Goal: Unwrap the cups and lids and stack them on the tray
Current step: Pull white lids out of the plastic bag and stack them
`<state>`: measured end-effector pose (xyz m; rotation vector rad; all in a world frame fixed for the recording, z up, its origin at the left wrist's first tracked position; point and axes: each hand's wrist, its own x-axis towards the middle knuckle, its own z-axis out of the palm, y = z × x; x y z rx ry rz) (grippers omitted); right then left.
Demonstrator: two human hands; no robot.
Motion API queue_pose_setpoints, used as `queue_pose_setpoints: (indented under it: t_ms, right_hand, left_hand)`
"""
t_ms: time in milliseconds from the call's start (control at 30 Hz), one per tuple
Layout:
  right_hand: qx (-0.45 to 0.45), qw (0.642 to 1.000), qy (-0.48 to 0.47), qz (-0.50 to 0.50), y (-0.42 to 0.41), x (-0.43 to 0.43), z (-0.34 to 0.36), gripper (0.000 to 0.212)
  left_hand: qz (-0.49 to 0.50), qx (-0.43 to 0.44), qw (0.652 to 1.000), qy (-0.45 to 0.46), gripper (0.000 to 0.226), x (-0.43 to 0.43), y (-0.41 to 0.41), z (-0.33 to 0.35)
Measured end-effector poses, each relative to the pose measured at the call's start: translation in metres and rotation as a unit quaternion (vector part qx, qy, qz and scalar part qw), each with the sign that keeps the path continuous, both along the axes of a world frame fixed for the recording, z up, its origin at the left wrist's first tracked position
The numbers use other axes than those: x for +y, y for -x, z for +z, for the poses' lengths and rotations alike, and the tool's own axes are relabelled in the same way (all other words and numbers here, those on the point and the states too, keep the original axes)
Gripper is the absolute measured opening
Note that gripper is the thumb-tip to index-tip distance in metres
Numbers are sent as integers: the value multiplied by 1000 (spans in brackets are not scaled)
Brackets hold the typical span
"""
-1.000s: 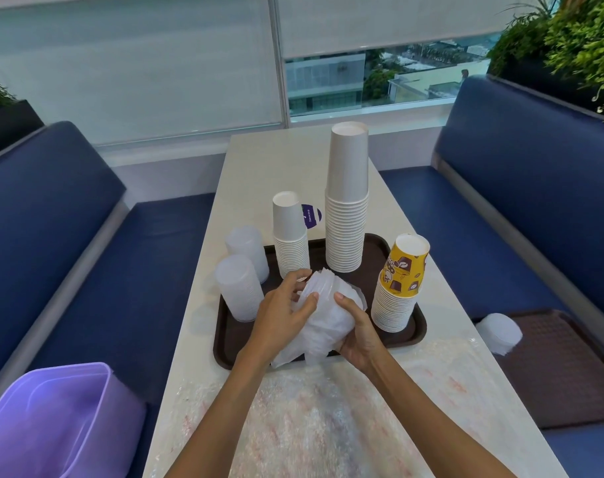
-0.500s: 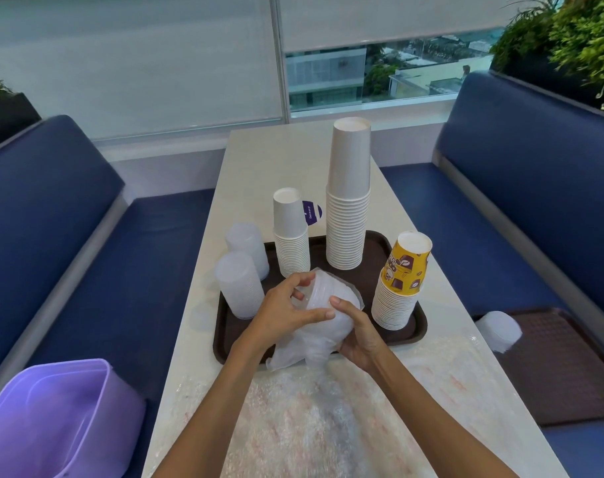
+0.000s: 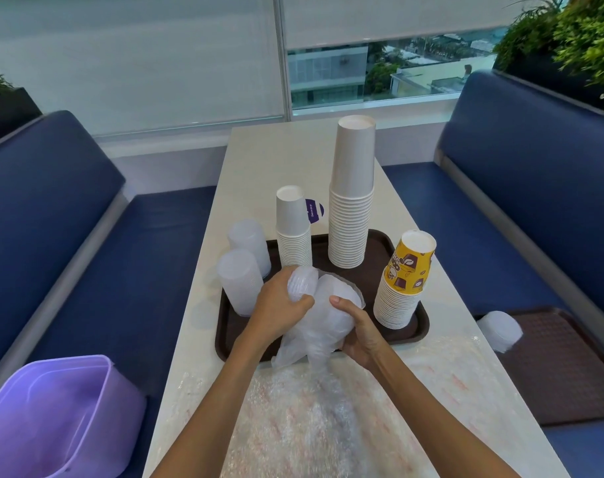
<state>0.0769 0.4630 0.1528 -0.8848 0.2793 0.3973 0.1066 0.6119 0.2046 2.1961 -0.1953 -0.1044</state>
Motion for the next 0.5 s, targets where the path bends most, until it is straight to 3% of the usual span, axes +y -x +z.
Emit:
queue_pose_setpoints:
  t_ms: [67, 233, 367, 500]
  right_hand:
    - [-3, 1000, 2, 7, -1, 2, 1, 55]
    - [1, 1000, -7, -12, -2, 2, -1, 73]
    - [16, 998, -49, -39, -1, 0, -6, 102]
    - [42, 993, -96, -50, 1, -2, -12, 115]
  left_hand:
    - [45, -36, 998, -11, 45, -4, 2, 0]
    - [119, -55, 991, 28, 32, -8, 2, 0]
    - [168, -14, 979, 115, 16, -7, -1, 6]
    - [195, 54, 956, 212, 16, -4, -4, 3]
